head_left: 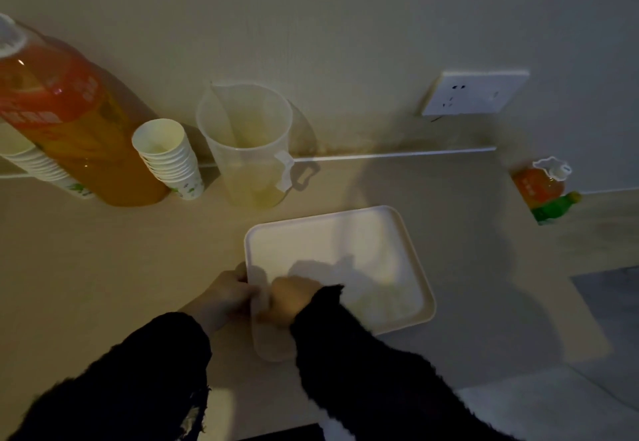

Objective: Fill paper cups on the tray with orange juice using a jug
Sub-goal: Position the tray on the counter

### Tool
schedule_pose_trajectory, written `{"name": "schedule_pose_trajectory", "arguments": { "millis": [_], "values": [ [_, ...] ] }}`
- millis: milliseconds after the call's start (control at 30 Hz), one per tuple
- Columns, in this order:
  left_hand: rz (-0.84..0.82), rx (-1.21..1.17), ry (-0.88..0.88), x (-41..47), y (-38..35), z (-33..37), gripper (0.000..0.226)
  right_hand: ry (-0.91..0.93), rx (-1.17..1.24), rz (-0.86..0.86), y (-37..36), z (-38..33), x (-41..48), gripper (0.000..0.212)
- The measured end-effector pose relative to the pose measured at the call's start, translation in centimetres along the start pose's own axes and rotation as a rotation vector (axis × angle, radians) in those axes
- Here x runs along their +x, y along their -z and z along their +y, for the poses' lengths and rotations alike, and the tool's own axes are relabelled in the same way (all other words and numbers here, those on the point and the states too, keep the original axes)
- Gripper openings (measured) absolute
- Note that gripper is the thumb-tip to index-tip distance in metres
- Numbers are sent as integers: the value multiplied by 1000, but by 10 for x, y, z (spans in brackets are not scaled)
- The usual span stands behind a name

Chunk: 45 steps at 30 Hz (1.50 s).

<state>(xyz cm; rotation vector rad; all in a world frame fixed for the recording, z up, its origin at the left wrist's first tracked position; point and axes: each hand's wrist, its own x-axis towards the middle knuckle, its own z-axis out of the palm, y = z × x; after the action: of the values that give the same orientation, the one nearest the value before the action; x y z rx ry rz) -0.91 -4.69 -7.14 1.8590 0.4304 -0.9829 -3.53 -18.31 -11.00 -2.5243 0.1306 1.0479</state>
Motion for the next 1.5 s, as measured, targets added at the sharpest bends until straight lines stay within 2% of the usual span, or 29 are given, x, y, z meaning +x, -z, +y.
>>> {"name": "schedule_pose_trajectory", "arguments": {
  "millis": [100, 167, 233, 333, 400, 467, 567, 700, 833, 1033, 1100, 1167, 1233, 1367, 1500],
  "values": [
    [-10, 9, 9, 0, 22, -7, 16, -3, 272, -2, 71, -8, -45, 33],
    [-9, 27, 26, -1, 38, -12, 15, -62, 457, 127, 98, 5, -51, 26],
    [-1, 36, 40, -1, 54, -18, 20, -125, 530, 246, 108, 18, -47, 20],
    [9, 57, 59, -6, 81, -28, 26, -209, 600, 278, 111, 25, -30, 14],
    [15, 61, 64, -11, 101, -36, 28, -256, 575, 327, 107, 23, -18, 16],
    [17, 72, 70, -16, 123, -44, 28, -326, 419, 372, 97, 16, -13, 21],
    [30, 82, 91, -22, 158, -60, 29, -428, 296, 329, 81, 2, -13, 18],
    [31, 85, 115, -25, 195, -80, 33, -478, 304, 199, 56, -21, -15, 28],
    [22, 66, 81, -26, 218, -91, 35, -490, 438, 198, 40, -44, -9, 35],
    [123, 127, 50, -21, 236, -94, 12, -533, 521, 219, 29, -67, -1, 34],
    [124, 144, 24, -19, 242, -93, 19, -557, 538, 231, 27, -74, -2, 31],
    [132, 170, -53, -14, 248, -94, 17, -575, 543, 253, 24, -79, -2, 31],
    [153, 216, -93, 4, 255, -105, 31, -585, 535, 274, 23, -84, -4, 29],
    [136, 243, -134, 17, 263, -116, 41, -577, 474, 263, 22, -92, -7, 30],
    [185, 375, -124, 2, 262, -108, 36, -547, 493, 258, 22, -95, -1, 30]
  ]
}}
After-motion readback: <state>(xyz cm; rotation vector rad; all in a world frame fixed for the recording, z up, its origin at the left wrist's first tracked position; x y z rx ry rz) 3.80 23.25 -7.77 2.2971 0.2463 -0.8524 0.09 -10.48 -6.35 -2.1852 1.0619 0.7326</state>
